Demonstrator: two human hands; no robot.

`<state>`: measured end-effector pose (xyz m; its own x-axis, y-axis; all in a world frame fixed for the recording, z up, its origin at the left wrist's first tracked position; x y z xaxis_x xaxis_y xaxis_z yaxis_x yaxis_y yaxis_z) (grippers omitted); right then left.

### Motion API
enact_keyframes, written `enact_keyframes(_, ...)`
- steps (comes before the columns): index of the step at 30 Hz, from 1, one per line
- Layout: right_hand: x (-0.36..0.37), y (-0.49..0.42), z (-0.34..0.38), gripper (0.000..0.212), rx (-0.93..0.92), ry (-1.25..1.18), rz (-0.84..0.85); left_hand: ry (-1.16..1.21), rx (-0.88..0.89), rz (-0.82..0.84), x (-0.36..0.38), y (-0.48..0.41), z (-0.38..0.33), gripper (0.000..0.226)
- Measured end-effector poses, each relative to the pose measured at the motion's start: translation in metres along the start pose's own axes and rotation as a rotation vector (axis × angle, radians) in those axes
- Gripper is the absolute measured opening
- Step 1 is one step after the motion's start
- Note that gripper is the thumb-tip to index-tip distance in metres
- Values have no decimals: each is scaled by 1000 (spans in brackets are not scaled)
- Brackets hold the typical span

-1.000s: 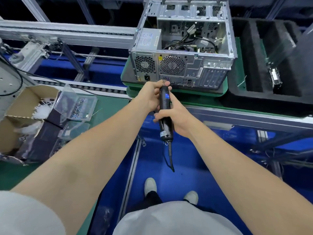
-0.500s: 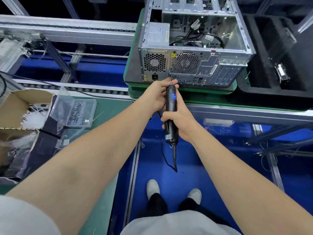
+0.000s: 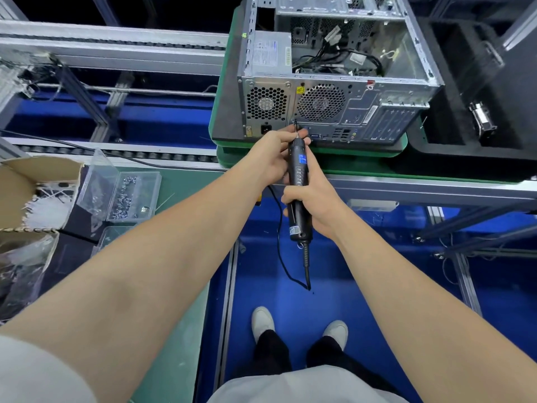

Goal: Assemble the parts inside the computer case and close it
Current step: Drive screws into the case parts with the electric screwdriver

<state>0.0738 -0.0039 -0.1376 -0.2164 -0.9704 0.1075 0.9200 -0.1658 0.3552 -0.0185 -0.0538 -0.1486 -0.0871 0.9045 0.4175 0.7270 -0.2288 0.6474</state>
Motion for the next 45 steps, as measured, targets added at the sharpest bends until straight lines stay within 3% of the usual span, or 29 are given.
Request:
enact_keyframes(10,-6,-2,3,115,-25,48,-8,-33,14,-33,3,1,-4,42)
enact_keyframes(14,-6,-3,4,115,-26,64,-7,15,23,-38,4,1,-4,30)
enact_keyframes(19,-5,-3,4,115,-37,52,-12,-11,27,-26,3,-2,-4,37)
enact_keyframes(33,-1,-7,12,122,-42,64,-38,85,-58,10,6,4,3,18)
enact_keyframes(45,-1,-8,12,120,-41,66,-50,94,1,-5,9,6,-5,27)
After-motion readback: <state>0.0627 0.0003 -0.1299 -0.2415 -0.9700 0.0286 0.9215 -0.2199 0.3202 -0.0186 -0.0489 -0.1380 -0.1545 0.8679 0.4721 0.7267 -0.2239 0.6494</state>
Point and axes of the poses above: each hand's wrist, its own y-axis away from the middle knuckle, its own x-axis out of the palm, z = x × y, the point moved 9 cm from there along -y, towards the middle knuckle, and after that the axes turned 12 degrees about -z, right-handed, at the moved point
